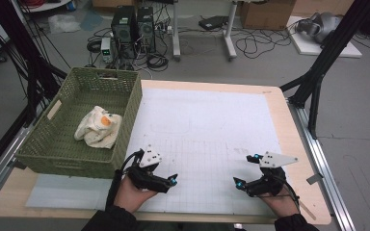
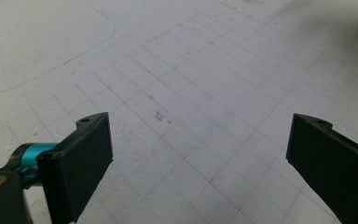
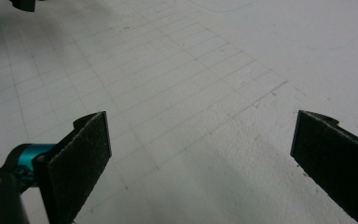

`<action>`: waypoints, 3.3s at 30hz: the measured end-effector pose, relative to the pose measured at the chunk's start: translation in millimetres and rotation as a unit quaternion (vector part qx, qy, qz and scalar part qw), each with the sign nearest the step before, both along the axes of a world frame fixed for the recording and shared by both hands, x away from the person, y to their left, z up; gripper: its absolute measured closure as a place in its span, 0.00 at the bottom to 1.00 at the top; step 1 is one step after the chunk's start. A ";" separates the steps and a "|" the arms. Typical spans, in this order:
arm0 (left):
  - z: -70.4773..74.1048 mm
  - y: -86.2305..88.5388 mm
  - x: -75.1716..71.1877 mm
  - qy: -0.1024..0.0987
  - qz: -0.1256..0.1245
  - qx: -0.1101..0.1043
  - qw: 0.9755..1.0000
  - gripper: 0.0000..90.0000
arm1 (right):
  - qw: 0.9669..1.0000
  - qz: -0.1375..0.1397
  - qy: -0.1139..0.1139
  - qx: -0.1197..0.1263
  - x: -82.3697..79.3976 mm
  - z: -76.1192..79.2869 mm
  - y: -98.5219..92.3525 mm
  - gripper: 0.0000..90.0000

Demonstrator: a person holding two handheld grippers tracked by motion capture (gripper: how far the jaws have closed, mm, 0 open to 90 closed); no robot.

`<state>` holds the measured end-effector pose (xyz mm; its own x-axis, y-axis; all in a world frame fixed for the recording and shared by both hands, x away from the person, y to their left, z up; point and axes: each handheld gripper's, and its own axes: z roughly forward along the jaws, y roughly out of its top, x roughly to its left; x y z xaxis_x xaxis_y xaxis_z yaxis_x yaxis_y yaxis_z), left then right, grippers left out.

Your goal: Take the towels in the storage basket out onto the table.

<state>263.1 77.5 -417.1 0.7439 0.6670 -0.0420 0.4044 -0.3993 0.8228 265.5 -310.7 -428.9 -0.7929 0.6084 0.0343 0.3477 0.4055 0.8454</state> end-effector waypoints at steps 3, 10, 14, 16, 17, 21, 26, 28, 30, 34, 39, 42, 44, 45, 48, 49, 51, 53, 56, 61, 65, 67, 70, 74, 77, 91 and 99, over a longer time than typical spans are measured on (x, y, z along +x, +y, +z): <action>-0.3 -0.7 -0.1 0.002 0.000 -0.002 1.000 0.09 | 1.000 0.000 0.002 0.001 -0.7 0.2 -0.2 0.04; 0.5 -1.5 0.0 0.001 -0.005 -0.003 1.000 0.09 | 1.000 0.002 0.002 0.000 -0.5 -0.1 0.2 0.04; 0.8 -2.8 0.4 0.002 -0.006 -0.004 1.000 0.09 | 1.000 0.003 0.001 0.001 -0.8 0.1 -0.2 0.04; 1.2 -3.5 0.5 0.003 -0.008 -0.004 1.000 0.09 | 1.000 0.002 0.001 0.001 -1.5 0.2 -0.5 0.04; 1.3 -4.1 0.5 0.003 -0.009 -0.005 1.000 0.09 | 1.000 0.002 0.001 0.000 -2.0 0.2 -0.8 0.04; 2.9 -6.0 -0.3 0.002 -0.014 -0.005 1.000 0.09 | 1.000 0.003 0.002 0.003 -1.3 0.9 -0.2 0.04; 7.1 -7.8 -1.0 0.004 -0.022 -0.008 1.000 0.10 | 1.000 0.001 0.000 0.008 -0.7 1.5 -1.7 0.04; 10.0 -8.5 -0.2 0.006 -0.027 -0.010 1.000 0.10 | 1.000 0.002 0.001 0.007 -1.1 1.4 -2.4 0.04; 14.0 -8.8 0.6 0.011 -0.031 -0.017 0.999 0.12 | 1.000 0.000 0.003 0.010 -2.0 2.0 -3.4 0.04; 23.1 -10.9 1.6 0.026 -0.044 -0.034 0.998 0.18 | 1.000 -0.002 0.001 0.012 -3.8 3.4 -5.6 0.04; 36.8 -13.6 4.3 0.035 -0.065 -0.054 0.996 0.22 | 1.000 -0.006 -0.003 0.019 -2.9 4.8 -7.6 0.04; 45.6 -14.5 7.4 0.038 -0.073 -0.061 0.995 0.23 | 1.000 -0.005 -0.002 0.021 -1.4 5.2 -7.5 0.04; 47.5 -14.5 8.4 0.039 -0.074 -0.062 0.995 0.24 | 1.000 -0.005 -0.001 0.023 -1.1 5.4 -7.2 0.04; 49.2 -14.3 9.3 0.039 -0.073 -0.064 0.994 0.24 | 1.000 -0.004 -0.002 0.022 -0.9 5.4 -7.3 0.04; 53.2 -13.7 14.5 0.037 -0.072 -0.057 0.995 0.24 | 1.000 -0.004 -0.004 0.023 -0.7 5.6 -7.5 0.04; 54.6 -14.6 18.2 0.041 -0.070 -0.060 0.995 0.25 | 1.000 -0.004 -0.002 0.024 -1.1 5.8 -7.6 0.04; 54.9 -15.4 20.1 0.042 -0.071 -0.060 0.995 0.26 | 1.000 -0.004 -0.001 0.025 -1.2 6.0 -7.5 0.04; 54.8 -17.5 23.0 0.045 -0.071 -0.057 0.995 0.26 | 1.000 -0.003 -0.003 0.025 -0.8 6.1 -7.9 0.04; 53.3 -20.9 27.4 0.050 -0.074 -0.055 0.994 0.26 | 1.000 -0.003 -0.003 0.027 -0.9 6.1 -8.4 0.04; 50.0 -27.1 34.2 0.059 -0.078 -0.054 0.994 0.27 | 1.000 -0.005 -0.002 0.028 -1.6 6.4 -10.4 0.04; 47.5 -30.6 40.6 0.067 -0.077 -0.055 0.993 0.27 | 1.000 -0.005 -0.003 0.030 -1.7 6.6 -11.3 0.04; 46.0 -31.2 45.2 0.071 -0.077 -0.057 0.993 0.27 | 1.000 -0.005 -0.002 0.030 -1.7 6.5 -11.2 0.04; 42.5 -31.7 53.8 0.078 -0.066 -0.065 0.993 0.28 | 1.000 -0.003 -0.003 0.029 -1.2 6.4 -11.0 0.04; 39.7 -31.2 63.5 0.094 -0.062 -0.088 0.990 0.29 | 1.000 -0.002 -0.003 0.030 -1.1 6.4 -10.7 0.04; 38.3 -28.7 71.5 0.114 -0.058 -0.127 0.984 0.31 | 0.999 -0.001 0.001 0.032 -0.6 6.5 -10.4 0.04; 93.7 -4.4 82.0 0.118 -0.011 -0.226 0.967 0.35 | 0.999 0.003 -0.004 0.034 0.2 6.7 -10.5 0.04; 105.1 9.7 89.8 0.143 -0.001 -0.178 0.974 0.36 | 0.999 0.004 -0.003 0.035 0.6 6.9 -10.8 0.04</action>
